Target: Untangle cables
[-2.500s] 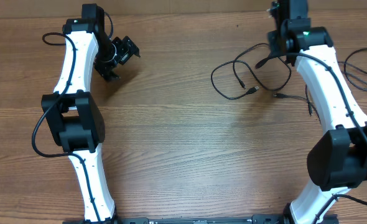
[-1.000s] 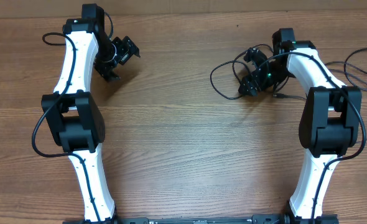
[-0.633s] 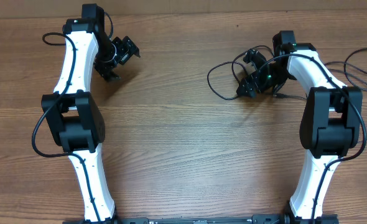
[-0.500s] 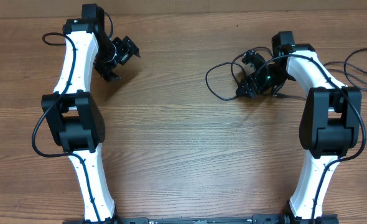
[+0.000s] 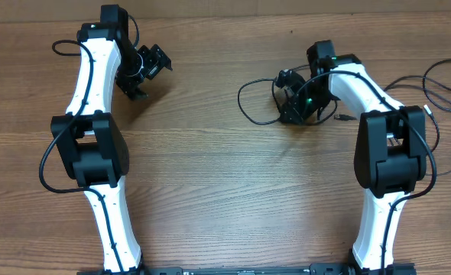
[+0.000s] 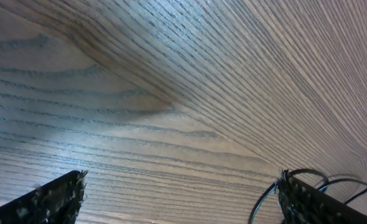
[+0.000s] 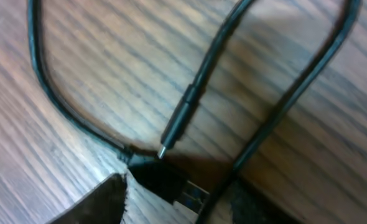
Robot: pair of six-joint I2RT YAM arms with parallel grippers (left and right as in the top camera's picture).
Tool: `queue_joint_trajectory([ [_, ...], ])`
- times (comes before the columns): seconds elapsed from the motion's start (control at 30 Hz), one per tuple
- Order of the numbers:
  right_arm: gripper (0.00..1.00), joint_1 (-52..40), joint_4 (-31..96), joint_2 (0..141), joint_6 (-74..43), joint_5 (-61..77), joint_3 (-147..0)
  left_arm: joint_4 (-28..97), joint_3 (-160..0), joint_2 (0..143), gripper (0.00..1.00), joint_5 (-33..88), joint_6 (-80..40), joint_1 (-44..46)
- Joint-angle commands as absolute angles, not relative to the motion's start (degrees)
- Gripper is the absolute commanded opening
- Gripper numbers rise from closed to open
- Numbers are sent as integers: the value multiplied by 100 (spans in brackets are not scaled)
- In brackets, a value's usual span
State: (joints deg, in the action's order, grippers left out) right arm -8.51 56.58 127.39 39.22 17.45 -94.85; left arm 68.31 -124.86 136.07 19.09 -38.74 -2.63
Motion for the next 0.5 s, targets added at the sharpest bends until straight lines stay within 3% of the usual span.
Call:
queue_joint_trajectory([
  [0.0,40,-967,5725,12884,3909,1542,-9284,6836,-12453,13566,100,1887,-3745,-257],
  [0.13,27,-980,5743,12884,3907,1396,-9284,6836,-12453,13566,100,1887,-3745,-257],
  [0.37,24,-941,5972,12884,3907,443,-9284,6836,-12453,13566,100,1887,-3745,-257],
  [0.4,21,-941,6005,12884,3909,480,-9284,6836,-12453,13566,100,1887,-3745,-257],
  [0.47,7,-941,6075,12881,3909,495,-9284,6836,-12453,13566,100,1890,-3745,-257],
])
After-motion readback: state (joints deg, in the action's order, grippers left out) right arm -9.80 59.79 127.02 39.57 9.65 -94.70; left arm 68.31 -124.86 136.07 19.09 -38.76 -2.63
